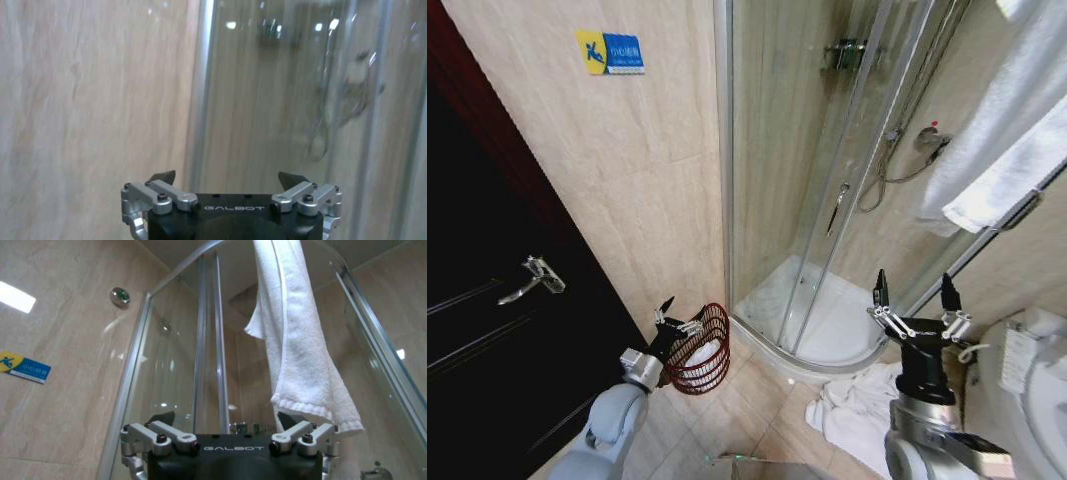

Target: Discard the used towel into the hamper.

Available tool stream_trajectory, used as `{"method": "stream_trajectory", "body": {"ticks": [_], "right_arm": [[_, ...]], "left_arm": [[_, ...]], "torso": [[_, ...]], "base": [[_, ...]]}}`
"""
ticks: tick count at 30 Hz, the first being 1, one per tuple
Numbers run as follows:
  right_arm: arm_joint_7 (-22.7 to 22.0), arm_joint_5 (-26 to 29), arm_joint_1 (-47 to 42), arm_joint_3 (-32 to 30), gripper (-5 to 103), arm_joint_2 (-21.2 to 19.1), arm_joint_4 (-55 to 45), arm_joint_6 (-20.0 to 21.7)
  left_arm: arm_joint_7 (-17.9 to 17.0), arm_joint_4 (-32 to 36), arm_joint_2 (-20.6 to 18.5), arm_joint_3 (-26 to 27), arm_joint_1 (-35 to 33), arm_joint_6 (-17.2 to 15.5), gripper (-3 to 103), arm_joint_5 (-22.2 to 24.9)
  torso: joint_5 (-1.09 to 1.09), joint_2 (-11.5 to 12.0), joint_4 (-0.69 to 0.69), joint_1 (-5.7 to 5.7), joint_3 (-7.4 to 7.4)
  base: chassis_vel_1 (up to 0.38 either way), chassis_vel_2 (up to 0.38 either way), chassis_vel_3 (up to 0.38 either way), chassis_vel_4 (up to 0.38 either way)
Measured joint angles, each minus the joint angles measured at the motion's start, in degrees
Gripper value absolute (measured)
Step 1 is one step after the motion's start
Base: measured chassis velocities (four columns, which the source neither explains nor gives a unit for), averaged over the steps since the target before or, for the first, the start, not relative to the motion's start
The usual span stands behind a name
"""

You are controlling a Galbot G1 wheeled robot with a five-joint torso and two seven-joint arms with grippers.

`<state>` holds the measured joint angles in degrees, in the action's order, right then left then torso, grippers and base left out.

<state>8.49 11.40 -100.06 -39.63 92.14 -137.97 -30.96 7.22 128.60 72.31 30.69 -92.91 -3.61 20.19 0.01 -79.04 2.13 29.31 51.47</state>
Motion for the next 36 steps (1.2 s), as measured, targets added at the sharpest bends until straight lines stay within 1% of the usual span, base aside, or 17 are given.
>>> {"method": "stream_trajectory", "body": {"ticks": [2,3,5,6,8,10,11,12,13,14,18,19,21,22,28,36], "right_arm": [[0.07,0.26,0.10,0.02,100,0.00,-0.15,0.13],[0.07,0.26,0.10,0.02,100,0.00,-0.15,0.13],[0.28,0.81,0.21,0.07,100,0.00,-0.18,0.16],[0.28,0.81,0.21,0.07,100,0.00,-0.18,0.16],[0.51,1.51,0.34,0.05,100,-0.01,-0.03,0.25],[0.65,2.19,0.65,0.02,100,-0.05,0.28,0.42],[0.65,2.19,0.65,0.02,100,-0.05,0.28,0.42],[0.69,2.51,0.87,0.04,100,-0.08,0.42,0.47],[0.82,2.87,0.99,0.11,100,-0.14,0.54,0.56],[0.82,2.87,0.99,0.11,100,-0.14,0.54,0.56],[0.94,4.00,1.74,0.14,100,-0.64,0.97,0.83],[0.94,4.00,1.74,0.14,100,-0.64,0.97,0.83],[0.94,4.82,1.95,-0.23,100,-1.10,1.43,0.87],[0.94,4.82,1.95,-0.23,100,-1.10,1.43,0.87],[0.91,5.87,2.11,-0.20,100,-1.25,1.68,1.13],[0.96,5.98,2.05,-0.30,100,-1.32,1.25,1.59]], "left_arm": [[-0.16,3.46,1.11,0.19,-1.24,-0.55,100,-0.01],[-0.16,3.46,1.11,0.19,-1.24,-0.55,100,-0.01],[-0.39,7.26,2.89,1.36,-2.53,-0.93,100,-1.03],[-0.39,7.26,2.89,1.36,-2.53,-0.93,100,-1.03],[-0.47,9.44,5.53,3.15,-3.83,-1.15,100,-3.93],[-0.48,10.43,9.25,4.57,-5.20,-1.20,100,-7.09],[-0.48,10.43,9.25,4.57,-5.20,-1.20,100,-7.09],[-0.49,10.85,11.27,4.81,-5.99,-1.20,100,-8.38],[-0.43,11.37,13.64,4.73,-6.99,-1.20,100,-9.66],[-0.43,11.37,13.64,4.73,-6.99,-1.20,100,-9.66],[0.20,12.40,17.87,2.40,-10.01,0.06,100,-12.61],[0.20,12.40,17.87,2.40,-10.01,0.06,100,-12.61],[0.27,12.86,19.79,1.12,-11.60,0.79,100,-14.13],[0.27,12.86,19.79,1.12,-11.60,0.79,100,-14.13],[1.34,12.99,20.17,-0.49,-14.14,3.66,100,-17.46],[1.54,11.80,20.02,-1.35,-14.35,4.56,100,-17.32]], "torso": [[-0.02,0.00,0.00,0.00,0.00],[-0.02,0.00,0.00,0.00,0.00],[0.00,0.00,0.00,0.00,0.00],[0.00,0.00,0.00,0.00,0.00],[0.01,0.00,-0.01,0.00,0.00],[0.00,0.00,0.00,0.00,0.00],[0.00,0.00,0.00,0.00,0.00],[0.00,0.00,0.00,0.00,0.00],[-0.01,0.00,0.01,0.00,0.00],[-0.01,0.00,0.01,0.00,0.00],[0.00,0.00,-0.01,0.00,0.00],[0.00,0.00,-0.01,0.00,0.00],[0.00,0.00,0.00,0.01,0.00],[0.00,0.00,0.00,0.01,0.00],[0.01,0.00,0.00,0.00,0.00],[-0.01,0.00,0.00,0.00,0.00]], "base": [[0.000,0.000,0.000,0.000],[0.000,0.000,0.000,0.000],[0.000,0.000,0.000,0.000],[0.000,0.000,0.000,0.000],[0.000,0.000,0.000,0.000],[0.000,0.000,0.000,0.000],[0.000,0.000,0.000,0.000],[0.000,0.000,0.000,0.000],[0.000,0.000,0.000,0.000],[0.000,0.000,0.000,0.000],[0.000,0.000,0.000,0.000],[0.000,0.000,0.000,0.000],[0.000,0.000,0.000,0.000],[0.000,0.000,0.000,0.000],[0.000,0.000,0.000,0.000],[0.000,0.000,0.000,0.000]]}}
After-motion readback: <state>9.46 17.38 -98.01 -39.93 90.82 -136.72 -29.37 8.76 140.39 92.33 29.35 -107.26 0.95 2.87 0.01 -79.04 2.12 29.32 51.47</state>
